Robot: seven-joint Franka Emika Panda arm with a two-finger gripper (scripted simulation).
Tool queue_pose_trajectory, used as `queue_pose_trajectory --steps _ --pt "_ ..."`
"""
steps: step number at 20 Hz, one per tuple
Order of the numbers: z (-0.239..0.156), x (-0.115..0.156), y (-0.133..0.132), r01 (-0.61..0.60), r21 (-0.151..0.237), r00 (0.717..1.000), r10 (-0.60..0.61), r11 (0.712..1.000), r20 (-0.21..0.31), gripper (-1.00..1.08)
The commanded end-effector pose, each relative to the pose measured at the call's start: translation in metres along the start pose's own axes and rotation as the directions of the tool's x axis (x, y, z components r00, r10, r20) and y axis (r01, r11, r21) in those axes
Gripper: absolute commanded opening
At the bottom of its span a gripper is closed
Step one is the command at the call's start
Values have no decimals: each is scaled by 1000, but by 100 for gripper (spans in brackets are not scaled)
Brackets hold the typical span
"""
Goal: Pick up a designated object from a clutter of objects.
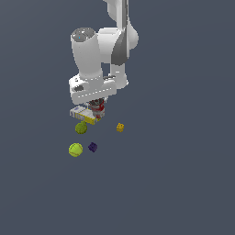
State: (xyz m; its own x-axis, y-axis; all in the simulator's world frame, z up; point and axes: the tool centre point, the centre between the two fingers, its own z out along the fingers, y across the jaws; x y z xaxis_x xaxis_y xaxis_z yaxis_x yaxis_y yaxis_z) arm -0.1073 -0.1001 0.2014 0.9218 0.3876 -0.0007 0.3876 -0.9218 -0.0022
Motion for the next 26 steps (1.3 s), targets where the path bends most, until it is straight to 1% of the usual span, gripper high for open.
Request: queue_pose_trajectory --steps 1,16,21,26 --pt "-24 -7 6 0 -1 1000 0 1000 -3 -100" --pt "-157 -48 42 0 -1 1000 0 1000 -2 -100" --pt "-190 -57 51 0 -1 1000 0 1000 -1 -100" --pt "-211 -62 58 0 -2 1000 0 1000 -1 -100"
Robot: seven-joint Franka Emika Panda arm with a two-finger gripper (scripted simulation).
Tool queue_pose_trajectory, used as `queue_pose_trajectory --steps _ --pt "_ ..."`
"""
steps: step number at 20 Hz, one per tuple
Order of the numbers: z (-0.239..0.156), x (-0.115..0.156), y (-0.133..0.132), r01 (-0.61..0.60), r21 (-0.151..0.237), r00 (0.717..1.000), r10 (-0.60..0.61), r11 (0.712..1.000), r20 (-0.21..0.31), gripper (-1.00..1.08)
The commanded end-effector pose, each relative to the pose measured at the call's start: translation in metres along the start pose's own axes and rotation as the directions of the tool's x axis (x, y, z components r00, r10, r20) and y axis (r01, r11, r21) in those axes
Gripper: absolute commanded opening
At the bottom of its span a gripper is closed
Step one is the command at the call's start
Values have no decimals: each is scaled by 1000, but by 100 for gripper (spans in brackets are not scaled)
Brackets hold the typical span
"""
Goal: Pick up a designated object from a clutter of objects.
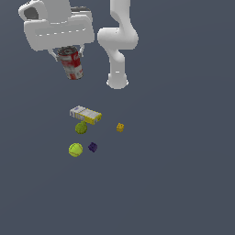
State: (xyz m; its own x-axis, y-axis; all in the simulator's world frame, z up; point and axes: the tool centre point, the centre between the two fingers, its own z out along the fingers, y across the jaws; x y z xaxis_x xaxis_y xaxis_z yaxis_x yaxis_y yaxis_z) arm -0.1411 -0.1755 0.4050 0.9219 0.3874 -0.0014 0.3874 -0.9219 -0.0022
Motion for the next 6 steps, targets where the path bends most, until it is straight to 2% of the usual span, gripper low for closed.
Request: queue_pose_trajectory --steps 1,6 --pt "-10 -2 3 1 -2 1000 -1 1000 -2 -100" --pt "-16 -3 5 1 -2 1000 -1 1000 -2 -100"
